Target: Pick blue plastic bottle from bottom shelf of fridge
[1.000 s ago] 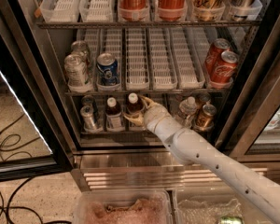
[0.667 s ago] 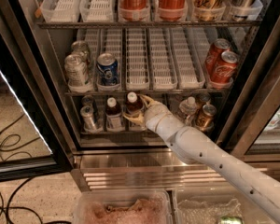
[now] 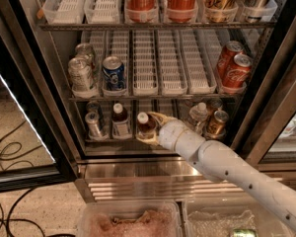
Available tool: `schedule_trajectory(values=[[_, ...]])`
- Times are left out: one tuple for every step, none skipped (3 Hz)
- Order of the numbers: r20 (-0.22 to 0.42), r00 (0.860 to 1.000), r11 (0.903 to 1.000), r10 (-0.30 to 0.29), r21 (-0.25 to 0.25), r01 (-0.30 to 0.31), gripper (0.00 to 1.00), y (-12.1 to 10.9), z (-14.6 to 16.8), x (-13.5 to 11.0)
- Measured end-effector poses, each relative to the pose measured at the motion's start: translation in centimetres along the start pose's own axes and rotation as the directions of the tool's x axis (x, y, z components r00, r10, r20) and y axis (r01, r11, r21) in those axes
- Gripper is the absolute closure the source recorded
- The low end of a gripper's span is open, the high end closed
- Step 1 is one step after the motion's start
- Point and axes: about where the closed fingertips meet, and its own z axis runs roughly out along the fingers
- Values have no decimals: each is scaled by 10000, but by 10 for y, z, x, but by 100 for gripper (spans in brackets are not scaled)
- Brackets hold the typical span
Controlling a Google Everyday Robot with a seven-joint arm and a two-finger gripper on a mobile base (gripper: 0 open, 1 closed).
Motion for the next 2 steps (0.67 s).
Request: schedule_trajectory(values=[[-246, 9997, 9983, 60, -576, -74, 100, 26, -30, -3], [-646, 9971, 9912, 415, -1229, -492, 100, 52, -71, -26]])
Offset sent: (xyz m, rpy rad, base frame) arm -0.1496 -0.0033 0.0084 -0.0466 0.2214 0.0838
